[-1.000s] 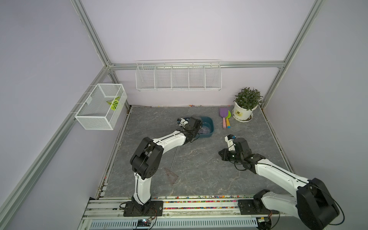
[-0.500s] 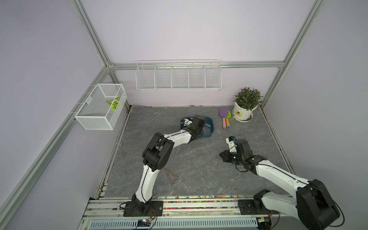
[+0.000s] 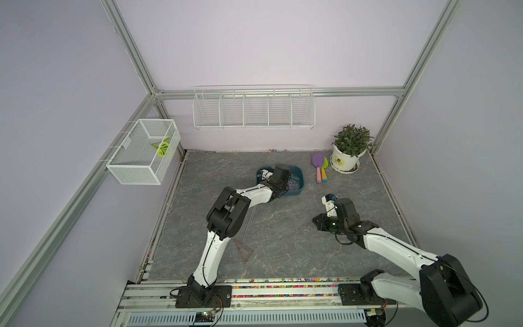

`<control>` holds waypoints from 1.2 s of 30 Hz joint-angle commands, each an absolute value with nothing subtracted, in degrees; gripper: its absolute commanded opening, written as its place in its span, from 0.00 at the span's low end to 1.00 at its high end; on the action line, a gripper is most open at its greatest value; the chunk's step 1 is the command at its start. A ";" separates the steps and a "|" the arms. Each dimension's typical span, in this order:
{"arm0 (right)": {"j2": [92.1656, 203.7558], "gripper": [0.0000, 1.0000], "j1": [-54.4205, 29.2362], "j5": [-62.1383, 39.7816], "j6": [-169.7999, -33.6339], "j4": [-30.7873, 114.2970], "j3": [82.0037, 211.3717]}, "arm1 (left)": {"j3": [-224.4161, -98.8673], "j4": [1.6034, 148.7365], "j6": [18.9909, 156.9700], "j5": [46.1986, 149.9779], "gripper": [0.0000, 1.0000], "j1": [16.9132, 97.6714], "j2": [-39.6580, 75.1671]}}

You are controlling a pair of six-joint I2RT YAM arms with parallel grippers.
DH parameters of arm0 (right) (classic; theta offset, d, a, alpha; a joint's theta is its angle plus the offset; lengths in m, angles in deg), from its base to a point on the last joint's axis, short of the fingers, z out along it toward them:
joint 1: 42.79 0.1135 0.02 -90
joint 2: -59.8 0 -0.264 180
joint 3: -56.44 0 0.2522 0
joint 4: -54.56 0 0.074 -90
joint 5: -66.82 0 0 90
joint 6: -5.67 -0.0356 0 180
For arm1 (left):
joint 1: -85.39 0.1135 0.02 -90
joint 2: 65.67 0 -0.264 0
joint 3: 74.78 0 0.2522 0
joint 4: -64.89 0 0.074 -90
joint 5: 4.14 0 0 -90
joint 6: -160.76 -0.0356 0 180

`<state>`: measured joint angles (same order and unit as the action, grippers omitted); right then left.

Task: Put the scattered rulers into the storage box
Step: Place the ruler in the storage box.

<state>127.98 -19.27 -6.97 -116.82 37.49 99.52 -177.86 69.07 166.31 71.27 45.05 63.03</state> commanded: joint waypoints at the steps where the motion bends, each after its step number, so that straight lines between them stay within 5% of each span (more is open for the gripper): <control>1: 128.66 0.10 -19.68 -6.39 -116.56 38.69 98.41 | -179.80 69.59 166.82 72.44 0.04 45.33 64.97; 14: 129.09 0.10 -20.04 -5.67 -116.87 39.66 98.13 | -180.12 68.33 166.06 73.16 0.42 45.23 64.97; 25: 128.98 0.10 -20.19 -5.32 -116.98 40.02 97.92 | -178.05 66.90 155.28 67.87 0.45 43.43 58.85; 36: 129.52 0.14 -18.39 -4.85 -115.20 38.16 100.49 | -157.55 76.31 129.48 62.49 0.46 42.88 33.88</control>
<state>128.81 -19.55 -5.55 -116.41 38.63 98.84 -160.63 68.52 139.12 65.56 42.78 38.46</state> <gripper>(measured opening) 0.138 0.456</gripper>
